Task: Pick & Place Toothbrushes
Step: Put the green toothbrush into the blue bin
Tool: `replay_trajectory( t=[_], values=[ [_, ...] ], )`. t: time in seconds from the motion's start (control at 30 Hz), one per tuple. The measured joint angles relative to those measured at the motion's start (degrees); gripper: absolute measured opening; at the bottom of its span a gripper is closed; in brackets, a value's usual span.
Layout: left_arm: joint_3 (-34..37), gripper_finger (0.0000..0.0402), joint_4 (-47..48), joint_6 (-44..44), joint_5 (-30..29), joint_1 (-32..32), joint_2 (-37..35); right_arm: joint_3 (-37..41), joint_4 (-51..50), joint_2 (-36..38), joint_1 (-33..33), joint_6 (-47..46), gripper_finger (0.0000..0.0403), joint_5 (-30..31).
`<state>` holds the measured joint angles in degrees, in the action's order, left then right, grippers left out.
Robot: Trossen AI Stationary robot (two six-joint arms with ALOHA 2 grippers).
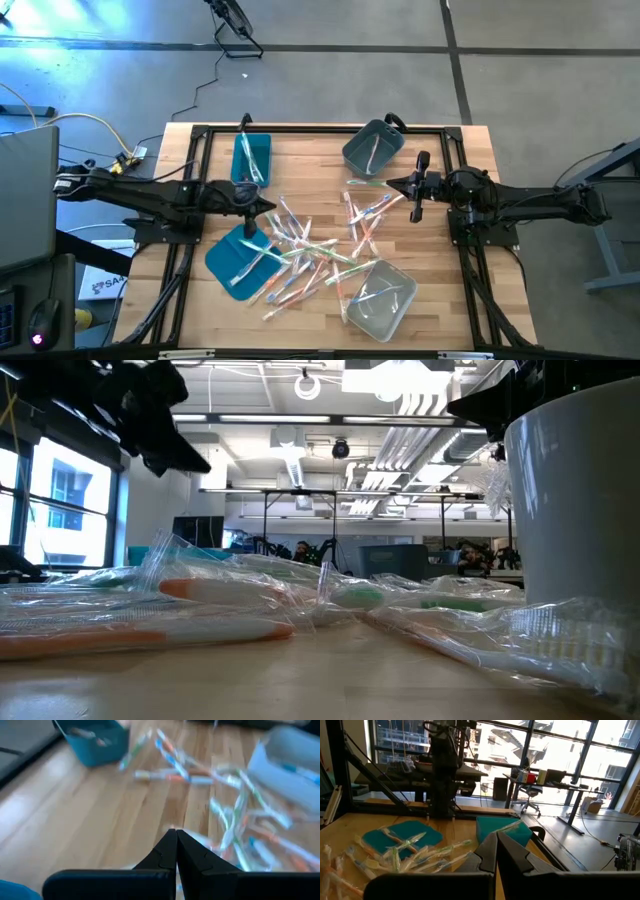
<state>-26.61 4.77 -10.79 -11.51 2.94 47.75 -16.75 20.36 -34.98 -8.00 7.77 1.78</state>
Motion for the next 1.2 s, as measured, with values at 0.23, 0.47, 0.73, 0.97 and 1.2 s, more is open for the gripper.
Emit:
replay_trajectory(
  t=[0.23, 0.47, 0.73, 0.97, 1.2],
  values=[
    [-6.63, 0.0000, 9.84, 0.00, -1.97, 5.41, 8.49, 0.00, 0.00, -0.02, 0.01, 0.00, 0.0003, 0.00],
    [-17.06, 0.0000, 29.02, -2.65, -1.57, 8.46, 14.35, 0.00, -0.01, -0.02, 0.01, 0.00, 0.0003, 0.00],
    [-17.86, 0.0012, 31.58, -3.23, 1.98, 8.35, 15.20, 0.00, -0.33, -0.01, 0.01, 0.00, 0.0003, 0.00],
    [-17.86, 0.0096, 32.57, -6.80, 2.27, 8.35, 15.25, 0.00, -0.44, -0.04, 0.01, 0.00, 0.0003, 0.00],
    [-17.86, 0.0118, 35.11, -13.73, 4.08, 8.33, 15.25, 0.00, -0.46, -0.04, -0.01, 0.00, 0.0003, 0.00]
  ],
)
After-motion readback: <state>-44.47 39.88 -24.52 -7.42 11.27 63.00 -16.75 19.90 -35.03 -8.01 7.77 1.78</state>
